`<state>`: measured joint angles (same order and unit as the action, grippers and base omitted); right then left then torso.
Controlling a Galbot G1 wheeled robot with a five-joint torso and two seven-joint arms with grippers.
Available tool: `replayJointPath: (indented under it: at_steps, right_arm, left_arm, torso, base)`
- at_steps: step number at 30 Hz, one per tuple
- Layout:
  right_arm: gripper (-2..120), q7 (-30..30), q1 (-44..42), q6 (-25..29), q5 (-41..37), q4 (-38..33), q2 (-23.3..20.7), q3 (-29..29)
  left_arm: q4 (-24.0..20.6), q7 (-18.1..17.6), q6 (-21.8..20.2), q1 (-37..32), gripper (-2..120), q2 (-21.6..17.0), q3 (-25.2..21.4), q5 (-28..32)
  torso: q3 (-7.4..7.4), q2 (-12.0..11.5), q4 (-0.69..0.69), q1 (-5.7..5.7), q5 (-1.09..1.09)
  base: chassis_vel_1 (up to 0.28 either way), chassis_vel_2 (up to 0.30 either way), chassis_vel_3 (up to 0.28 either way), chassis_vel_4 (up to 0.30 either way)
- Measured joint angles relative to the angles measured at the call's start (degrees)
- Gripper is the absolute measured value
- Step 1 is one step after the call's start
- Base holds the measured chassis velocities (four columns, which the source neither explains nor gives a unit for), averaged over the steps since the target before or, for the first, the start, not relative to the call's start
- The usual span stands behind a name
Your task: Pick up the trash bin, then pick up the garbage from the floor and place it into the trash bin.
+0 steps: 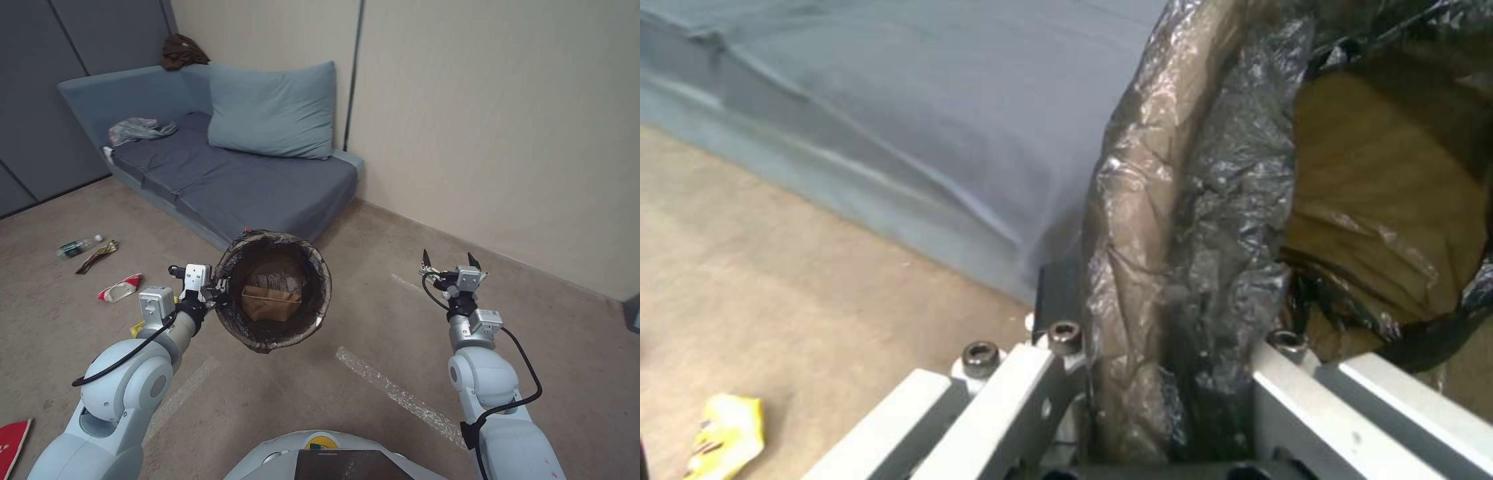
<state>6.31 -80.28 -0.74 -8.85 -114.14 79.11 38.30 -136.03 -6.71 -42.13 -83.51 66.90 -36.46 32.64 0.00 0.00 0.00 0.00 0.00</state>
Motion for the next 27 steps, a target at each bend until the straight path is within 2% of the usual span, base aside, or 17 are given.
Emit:
replayJointPath:
  at_steps: [11, 27]
  right_arm:
    - [100, -0.1, -0.65, 0.21, 1.19, 0.57, 2.39, -1.4]
    - [100, -0.09, -0.96, 0.89, 1.24, 1.15, 2.49, -1.27]
  left_arm:
    - [0.22, 0.38, 0.0, -0.04, 0, -0.16, 0.01, 0.0]
    - [0.11, 0.7, 0.0, -0.18, 0, -0.34, 0.01, 0.01]
  torso:
    - [0.0, 0.0, 0.0, 0.0, 0.0]
    - [0.0, 0.0, 0.0, 0.0, 0.0]
  base:
    - [0.086, 0.089, 0.085, 0.087]
    - [0.09, 0.087, 0.09, 0.09]
